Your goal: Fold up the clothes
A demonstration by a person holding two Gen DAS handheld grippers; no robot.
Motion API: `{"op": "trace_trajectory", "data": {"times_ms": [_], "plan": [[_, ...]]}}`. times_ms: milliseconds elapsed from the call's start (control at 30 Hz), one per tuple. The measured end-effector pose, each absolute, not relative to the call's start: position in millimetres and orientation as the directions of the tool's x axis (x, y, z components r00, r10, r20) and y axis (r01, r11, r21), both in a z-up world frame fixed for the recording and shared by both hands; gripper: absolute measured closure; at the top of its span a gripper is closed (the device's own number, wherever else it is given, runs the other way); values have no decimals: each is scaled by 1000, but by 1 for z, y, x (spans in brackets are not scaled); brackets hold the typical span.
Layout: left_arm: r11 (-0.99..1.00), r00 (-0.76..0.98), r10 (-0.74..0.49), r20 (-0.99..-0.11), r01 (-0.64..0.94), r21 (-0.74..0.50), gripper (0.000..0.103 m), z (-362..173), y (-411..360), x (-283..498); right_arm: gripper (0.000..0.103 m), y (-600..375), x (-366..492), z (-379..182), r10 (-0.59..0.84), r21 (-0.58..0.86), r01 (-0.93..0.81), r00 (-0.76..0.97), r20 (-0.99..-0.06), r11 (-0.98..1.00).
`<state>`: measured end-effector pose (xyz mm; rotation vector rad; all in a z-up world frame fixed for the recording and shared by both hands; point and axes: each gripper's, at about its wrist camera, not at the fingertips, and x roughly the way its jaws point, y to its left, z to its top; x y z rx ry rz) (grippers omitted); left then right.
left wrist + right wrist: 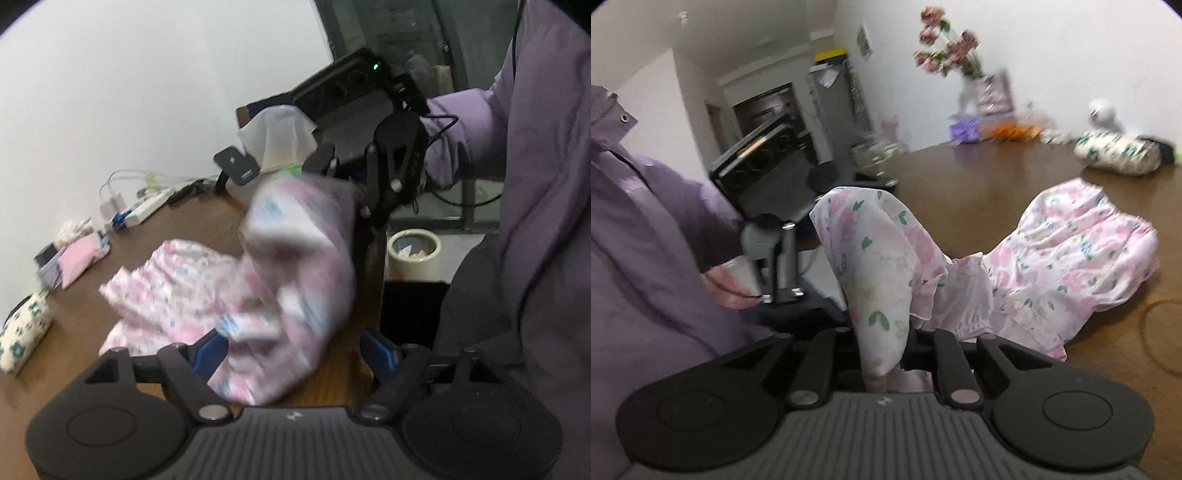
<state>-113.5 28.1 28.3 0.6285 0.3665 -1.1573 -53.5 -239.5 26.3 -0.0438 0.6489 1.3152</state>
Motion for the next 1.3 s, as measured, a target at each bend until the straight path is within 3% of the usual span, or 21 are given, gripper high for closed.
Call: {"op": "trace_trajectory", "data": {"times_ms": [167,267,300,333,400,467,533,667,700,767,900,967,1067,1133,1200,1300], "plan": [[221,207,-814,-542,974,41,27,34,30,-76,91,-233,-38,36,871,365,-902,26,-491,233],[173,88,-844,-529,978,-113,56,29,29,-59,90,-230,-29,42,866,369,-898,26,-499,240],[156,52,-851,-523,975,-156,74,28,29,-54,89,-231,-29,41,862,361,-899,33,-506,247],[152,37,-856,-516,971,-183,80,26,29,-52,87,-232,-30,40,856,348,-899,53,-514,265],[174,45,-869,-493,960,-218,88,25,30,-51,68,-240,-39,42,835,292,-888,161,-526,355],[217,70,-877,-475,941,-261,91,24,32,-50,26,-248,-53,43,801,226,-862,284,-527,454],[247,84,-895,-438,911,-330,91,22,40,-49,19,-257,-74,40,761,160,-825,401,-510,542],[293,109,-916,-386,838,-460,91,18,48,-33,22,-271,-94,21,737,240,-727,502,-453,643],[308,116,-915,-386,819,-484,91,16,48,-30,26,-274,-93,17,732,279,-696,521,-438,662],[337,127,-907,-403,793,-508,91,15,46,-25,43,-280,-87,10,752,386,-648,533,-387,657],[352,135,-899,-416,789,-503,90,17,36,-20,48,-289,-71,0,796,595,-558,543,-266,579],[378,144,-892,-428,757,-533,89,11,33,-14,70,-286,-66,-5,828,678,-528,512,-227,512],[451,196,-876,-440,653,-608,71,1,46,-6,89,-276,-51,-11,836,750,-457,497,-232,479],[493,260,-864,-431,611,-620,37,0,57,-5,89,-276,-38,-16,839,806,-376,481,-253,458],[520,351,-853,-386,621,-586,25,10,73,-14,89,-273,-25,-18,848,838,-317,450,-280,445],[609,513,-791,-334,602,-517,24,33,92,-25,89,-260,-10,-16,825,813,-272,416,-384,515]]}}
